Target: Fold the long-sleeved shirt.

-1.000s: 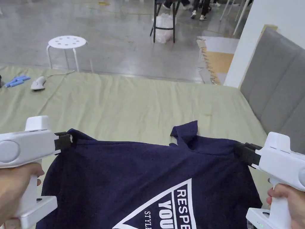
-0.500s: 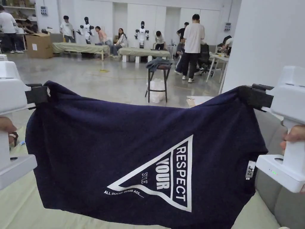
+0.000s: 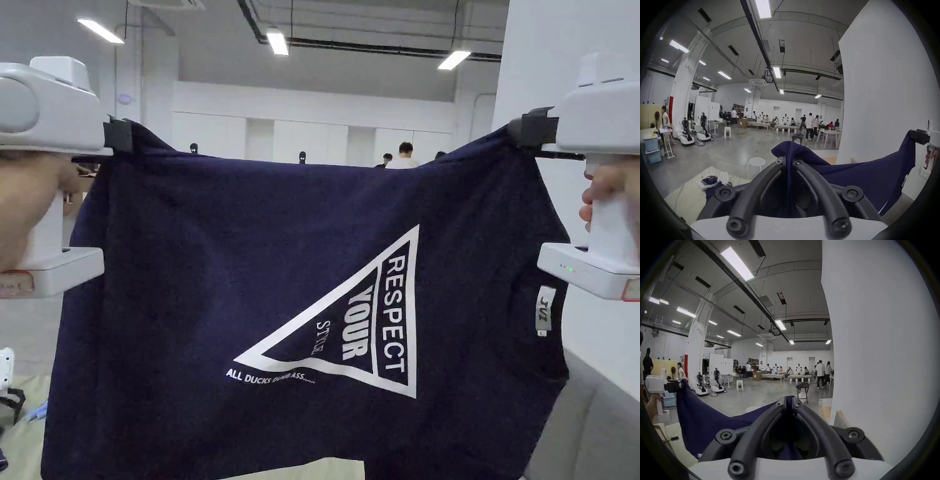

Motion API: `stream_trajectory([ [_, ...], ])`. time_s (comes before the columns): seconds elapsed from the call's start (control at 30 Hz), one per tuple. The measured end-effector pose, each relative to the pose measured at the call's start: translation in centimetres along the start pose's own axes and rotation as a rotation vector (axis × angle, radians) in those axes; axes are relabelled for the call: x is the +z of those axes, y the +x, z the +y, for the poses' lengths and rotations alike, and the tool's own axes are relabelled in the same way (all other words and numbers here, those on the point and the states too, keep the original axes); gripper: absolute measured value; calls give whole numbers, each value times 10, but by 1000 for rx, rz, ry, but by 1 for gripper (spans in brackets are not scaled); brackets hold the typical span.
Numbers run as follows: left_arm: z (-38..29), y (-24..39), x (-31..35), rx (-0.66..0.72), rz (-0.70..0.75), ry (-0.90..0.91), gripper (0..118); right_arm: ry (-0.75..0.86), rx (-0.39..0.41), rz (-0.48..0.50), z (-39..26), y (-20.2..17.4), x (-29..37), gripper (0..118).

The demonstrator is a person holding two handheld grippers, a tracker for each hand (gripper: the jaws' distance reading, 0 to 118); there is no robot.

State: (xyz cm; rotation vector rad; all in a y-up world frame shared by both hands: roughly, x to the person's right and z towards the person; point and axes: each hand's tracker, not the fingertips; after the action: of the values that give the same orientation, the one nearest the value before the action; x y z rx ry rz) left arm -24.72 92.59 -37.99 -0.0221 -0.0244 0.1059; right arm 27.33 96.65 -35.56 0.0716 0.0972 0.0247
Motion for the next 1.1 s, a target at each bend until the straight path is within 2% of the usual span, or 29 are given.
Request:
stream_trajectory([
  [0.03, 6, 2, -7, -5, 13, 13, 11, 1, 4, -14, 5, 9, -22, 3],
  [0.23, 36, 4, -70, -47, 71, 43, 11, 41, 17, -61, 33, 3, -88, 3],
  [0.4, 59, -2, -124, -65, 103, 95, 11, 92, 86, -104, 49, -9, -142, 3],
  [0.57, 74, -12, -169, -14, 116, 111, 11, 140, 72, -124, 63, -25, -177, 3],
  [0.73, 68, 1, -176, -33, 142, 124, 11, 196, 62, -158, 62, -39, -193, 3],
  [0.83, 51, -1, -181, -5, 141, 116, 11, 200, 83, -126, 44, -40, -200, 3],
  [0.9, 35, -12, -197, -45, 129, 87, 11, 172, 93, -120, 21, -36, -204, 3],
  [1.03, -27, -22, -197, -54, 97, 6, 11, 88, 56, -63, -46, -24, -199, 3],
  [1.1, -67, -27, -191, -62, 74, -49, 11, 16, 73, -58, -88, -19, -194, 3],
])
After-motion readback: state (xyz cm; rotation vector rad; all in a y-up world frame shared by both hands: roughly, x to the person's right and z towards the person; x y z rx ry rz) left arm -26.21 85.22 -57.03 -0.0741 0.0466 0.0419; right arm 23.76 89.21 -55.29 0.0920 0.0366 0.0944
